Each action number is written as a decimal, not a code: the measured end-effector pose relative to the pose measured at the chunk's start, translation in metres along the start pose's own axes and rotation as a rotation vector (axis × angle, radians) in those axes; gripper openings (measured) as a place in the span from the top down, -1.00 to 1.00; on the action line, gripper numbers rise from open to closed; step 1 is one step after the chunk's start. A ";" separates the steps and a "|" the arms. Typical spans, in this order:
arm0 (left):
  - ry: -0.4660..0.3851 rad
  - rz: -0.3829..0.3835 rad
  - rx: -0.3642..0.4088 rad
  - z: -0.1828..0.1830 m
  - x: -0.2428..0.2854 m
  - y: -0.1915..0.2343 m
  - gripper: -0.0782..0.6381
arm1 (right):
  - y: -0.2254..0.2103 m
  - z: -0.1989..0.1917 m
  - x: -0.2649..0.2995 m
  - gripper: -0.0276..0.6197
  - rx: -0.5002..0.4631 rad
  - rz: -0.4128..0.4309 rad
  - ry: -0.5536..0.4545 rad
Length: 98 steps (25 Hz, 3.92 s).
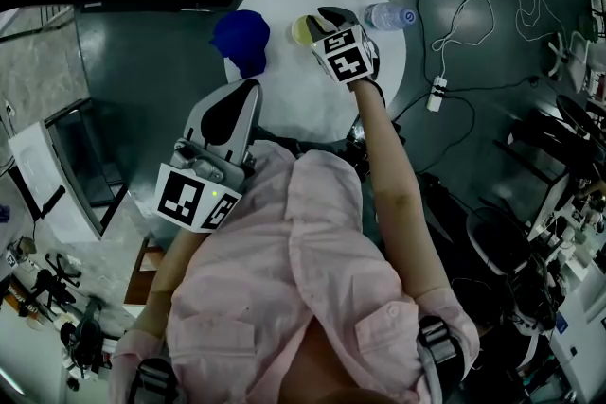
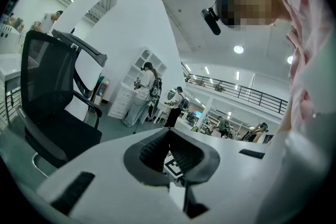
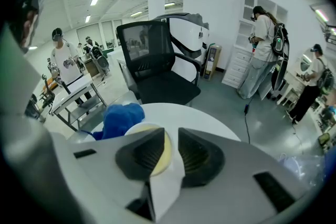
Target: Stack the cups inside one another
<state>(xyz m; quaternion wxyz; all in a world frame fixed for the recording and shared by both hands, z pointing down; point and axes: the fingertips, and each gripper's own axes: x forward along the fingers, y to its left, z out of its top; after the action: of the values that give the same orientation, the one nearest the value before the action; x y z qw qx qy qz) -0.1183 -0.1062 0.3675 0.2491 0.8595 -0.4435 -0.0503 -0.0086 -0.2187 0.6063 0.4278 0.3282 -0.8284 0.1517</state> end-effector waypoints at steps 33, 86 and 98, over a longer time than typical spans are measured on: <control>-0.040 -0.006 0.052 -0.014 -0.018 -0.051 0.73 | -0.010 0.016 -0.082 0.82 0.181 -0.085 -0.306; -0.144 0.022 0.249 -0.030 -0.013 -0.178 0.73 | 0.069 -0.051 -0.316 0.82 0.248 -0.079 -0.687; -0.134 0.026 0.261 -0.024 -0.015 -0.182 0.73 | 0.075 -0.059 -0.313 0.82 0.294 -0.048 -0.717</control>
<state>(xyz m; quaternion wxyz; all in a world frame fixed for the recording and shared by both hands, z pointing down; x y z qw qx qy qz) 0.0144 0.0023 0.3007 0.1058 0.8734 -0.4731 -0.0462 0.1085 -0.0024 0.3904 0.0628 0.4375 -0.8869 0.1342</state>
